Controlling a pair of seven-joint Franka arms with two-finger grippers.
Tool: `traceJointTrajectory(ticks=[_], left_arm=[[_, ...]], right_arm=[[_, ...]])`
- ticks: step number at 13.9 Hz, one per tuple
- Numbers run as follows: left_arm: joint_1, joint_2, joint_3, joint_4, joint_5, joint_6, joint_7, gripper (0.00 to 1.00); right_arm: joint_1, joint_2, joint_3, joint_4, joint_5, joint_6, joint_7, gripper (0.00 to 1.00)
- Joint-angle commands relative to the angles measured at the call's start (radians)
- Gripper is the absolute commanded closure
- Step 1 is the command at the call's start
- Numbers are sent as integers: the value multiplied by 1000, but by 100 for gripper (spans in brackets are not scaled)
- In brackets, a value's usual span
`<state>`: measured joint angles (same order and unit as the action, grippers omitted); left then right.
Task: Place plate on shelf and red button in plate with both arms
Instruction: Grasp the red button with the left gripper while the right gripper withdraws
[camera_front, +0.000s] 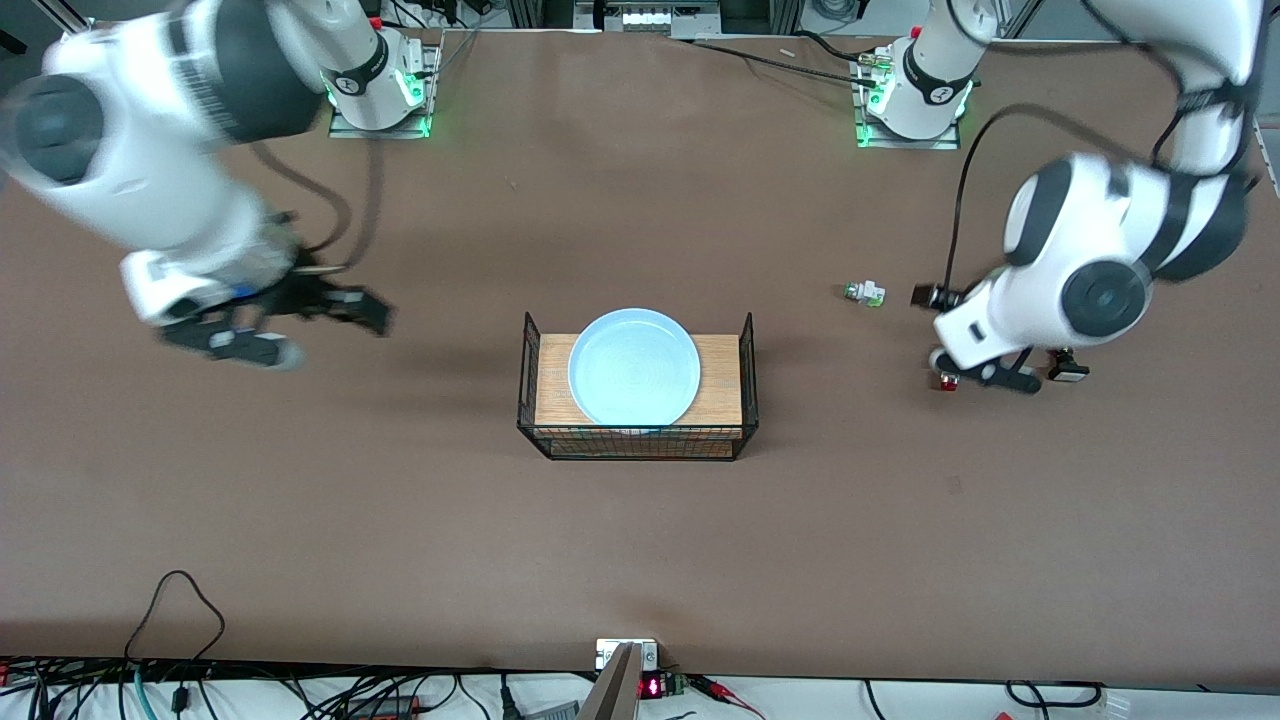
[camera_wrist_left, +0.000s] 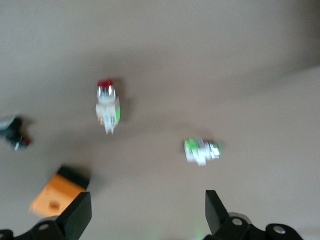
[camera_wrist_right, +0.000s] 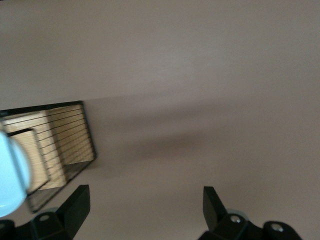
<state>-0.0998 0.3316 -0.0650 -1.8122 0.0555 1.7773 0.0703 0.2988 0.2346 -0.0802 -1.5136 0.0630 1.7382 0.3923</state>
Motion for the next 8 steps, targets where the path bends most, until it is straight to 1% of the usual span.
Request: traceJointTrajectory(ticks=[1, 2, 4, 5, 6, 7, 8], left_arm=[[32, -3, 4, -120, 116, 208, 43, 0], [54, 19, 4, -169, 151, 326, 43, 0], [74, 43, 4, -245, 158, 480, 43, 0], [75, 53, 4, -268, 159, 525, 43, 0], [78, 67, 5, -274, 159, 537, 43, 0], [81, 91, 7, -273, 161, 538, 43, 0], [91, 105, 7, -274, 161, 538, 45, 0]], right_arm=[[-90, -27, 19, -11, -61, -25, -180, 0], [-117, -32, 19, -11, -66, -26, -247, 0], [-176, -41, 19, -13, -66, -31, -317, 0], [-205, -47, 19, -13, -66, -32, -352, 0], [-229, -52, 19, -13, -66, -34, -393, 0], [-254, -60, 19, -13, -66, -54, -418, 0], [-268, -63, 17, -10, -66, -106, -424, 0]])
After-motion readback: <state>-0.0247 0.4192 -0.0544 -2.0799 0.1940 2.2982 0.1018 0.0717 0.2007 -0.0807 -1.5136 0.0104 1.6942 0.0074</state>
